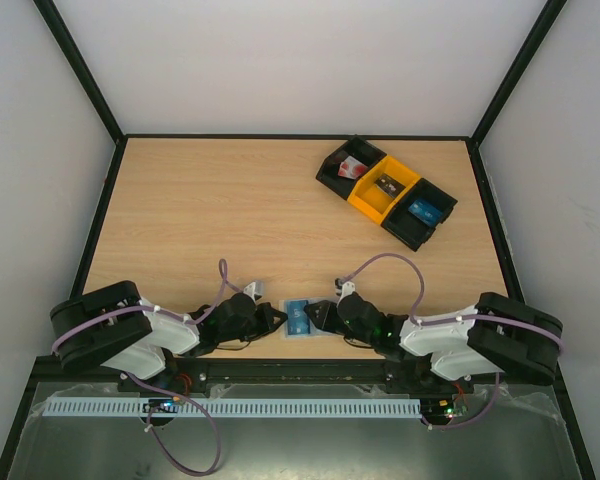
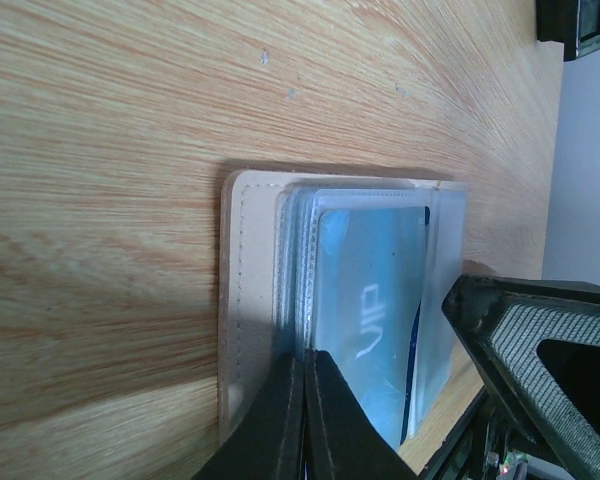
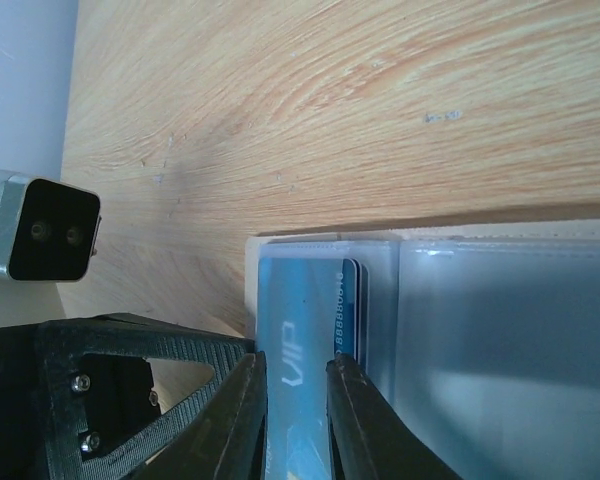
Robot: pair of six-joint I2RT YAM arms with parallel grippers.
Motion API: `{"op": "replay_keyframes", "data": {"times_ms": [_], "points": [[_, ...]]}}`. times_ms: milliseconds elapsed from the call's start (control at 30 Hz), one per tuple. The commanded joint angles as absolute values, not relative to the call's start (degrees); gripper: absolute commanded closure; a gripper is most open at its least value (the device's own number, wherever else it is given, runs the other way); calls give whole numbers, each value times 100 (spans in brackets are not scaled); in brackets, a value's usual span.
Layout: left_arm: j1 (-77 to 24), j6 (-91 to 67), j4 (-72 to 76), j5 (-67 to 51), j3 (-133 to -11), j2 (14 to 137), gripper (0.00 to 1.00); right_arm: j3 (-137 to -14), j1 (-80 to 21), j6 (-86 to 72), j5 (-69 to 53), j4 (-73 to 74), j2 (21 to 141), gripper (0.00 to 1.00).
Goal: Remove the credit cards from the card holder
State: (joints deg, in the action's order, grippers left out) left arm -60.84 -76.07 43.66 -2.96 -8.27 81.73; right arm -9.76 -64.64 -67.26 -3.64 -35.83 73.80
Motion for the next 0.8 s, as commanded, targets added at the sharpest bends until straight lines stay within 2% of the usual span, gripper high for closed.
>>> {"op": "replay_keyframes", "data": {"times_ms": [0,767], "points": [[-6148,-7559,3390,-319,-667,8372,97,-1143,-6504,-6593,-54,-3237,7229,82],[-6157,-7489,3287,-334,-816,8458,97,-1112,-6505,-6697,-361,-3876,7817,83]]}}
